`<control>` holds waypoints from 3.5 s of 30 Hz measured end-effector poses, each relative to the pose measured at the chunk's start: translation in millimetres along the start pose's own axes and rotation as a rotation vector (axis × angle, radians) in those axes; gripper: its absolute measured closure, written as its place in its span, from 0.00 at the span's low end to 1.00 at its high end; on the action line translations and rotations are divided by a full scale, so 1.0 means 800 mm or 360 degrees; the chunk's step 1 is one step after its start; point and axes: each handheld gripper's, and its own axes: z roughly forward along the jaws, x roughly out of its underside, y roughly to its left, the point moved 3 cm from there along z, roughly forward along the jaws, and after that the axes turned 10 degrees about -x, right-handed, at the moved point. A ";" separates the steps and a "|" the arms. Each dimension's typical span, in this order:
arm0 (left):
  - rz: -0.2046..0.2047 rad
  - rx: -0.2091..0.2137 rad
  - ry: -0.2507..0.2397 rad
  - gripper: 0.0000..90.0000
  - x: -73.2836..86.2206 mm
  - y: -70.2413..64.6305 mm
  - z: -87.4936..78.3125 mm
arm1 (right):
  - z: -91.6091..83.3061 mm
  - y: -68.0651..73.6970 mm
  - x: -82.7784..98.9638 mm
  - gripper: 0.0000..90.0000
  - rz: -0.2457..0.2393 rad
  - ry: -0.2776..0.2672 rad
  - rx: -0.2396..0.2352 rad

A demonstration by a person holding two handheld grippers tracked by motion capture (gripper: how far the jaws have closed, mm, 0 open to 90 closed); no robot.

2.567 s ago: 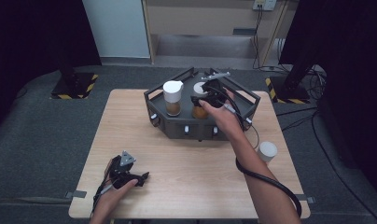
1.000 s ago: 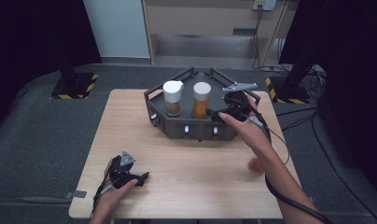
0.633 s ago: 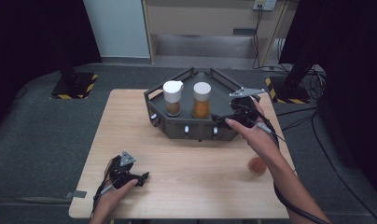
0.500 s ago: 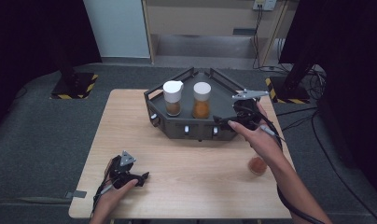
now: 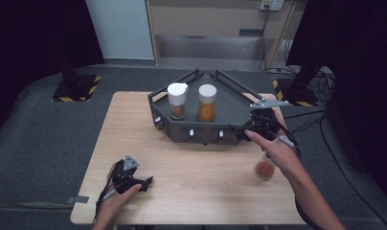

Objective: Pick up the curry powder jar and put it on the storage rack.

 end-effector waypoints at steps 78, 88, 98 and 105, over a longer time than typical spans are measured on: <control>-0.0002 -0.0001 -0.0001 0.00 0.000 0.000 0.000 | -0.089 -0.018 0.130 0.04 0.0118 -0.0008 0.0172; -0.0002 -0.0001 -0.0001 0.00 0.000 0.000 0.000 | -0.091 -0.021 0.151 0.04 0.0153 -0.0007 0.0175; -0.0002 -0.0001 -0.0001 0.00 0.000 0.000 0.000 | -0.091 -0.023 0.170 0.03 0.0194 -0.0001 0.0172; -0.0002 -0.0001 -0.0001 0.00 0.000 0.000 0.000 | -0.090 -0.023 0.177 0.03 0.0186 0.0000 0.0170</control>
